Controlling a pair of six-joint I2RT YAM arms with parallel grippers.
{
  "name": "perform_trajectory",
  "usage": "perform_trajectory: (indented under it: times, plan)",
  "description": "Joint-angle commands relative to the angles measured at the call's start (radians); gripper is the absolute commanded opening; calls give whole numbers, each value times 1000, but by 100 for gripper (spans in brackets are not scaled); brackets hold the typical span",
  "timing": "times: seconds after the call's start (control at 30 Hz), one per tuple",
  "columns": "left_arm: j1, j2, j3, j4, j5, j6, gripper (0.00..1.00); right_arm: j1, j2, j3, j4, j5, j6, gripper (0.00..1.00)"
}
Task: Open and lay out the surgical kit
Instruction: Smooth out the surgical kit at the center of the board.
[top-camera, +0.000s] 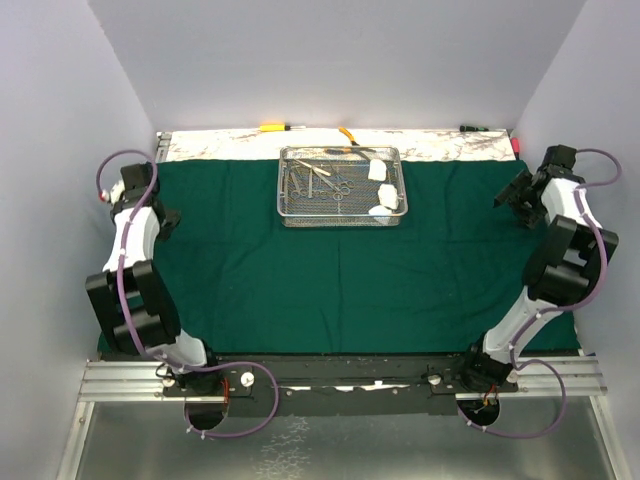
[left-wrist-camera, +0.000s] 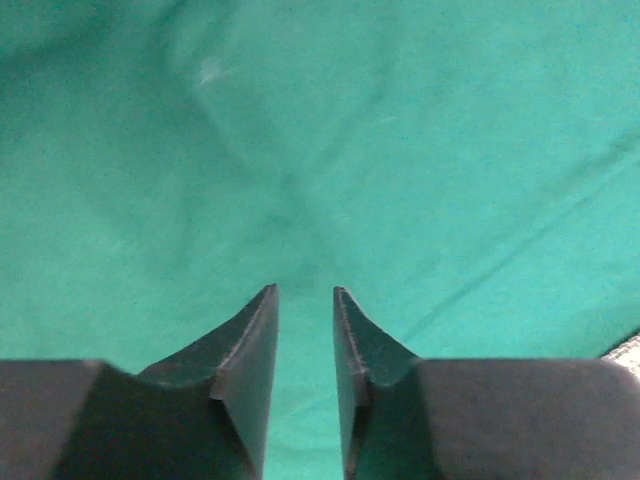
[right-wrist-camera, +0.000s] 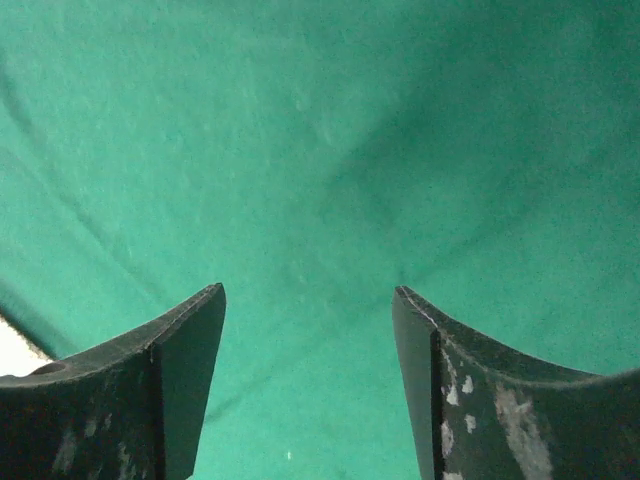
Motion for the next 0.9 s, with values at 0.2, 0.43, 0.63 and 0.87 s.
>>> perform_trajectory:
  times: [0.2,0.43,0.63,0.87]
  plan:
    - [-94,457,421,179,159,254,34,85,340,339,62,145,-253,77]
    - [-151,661,627,183,125,290,36,123,478,431,96,243,-366,77]
    - [-154,747,670,180,105,278,36,124,550,448,110,291,-418,76]
    - [-150,757,625,150,-57,224,36,123,626,470,113,445,-454,73]
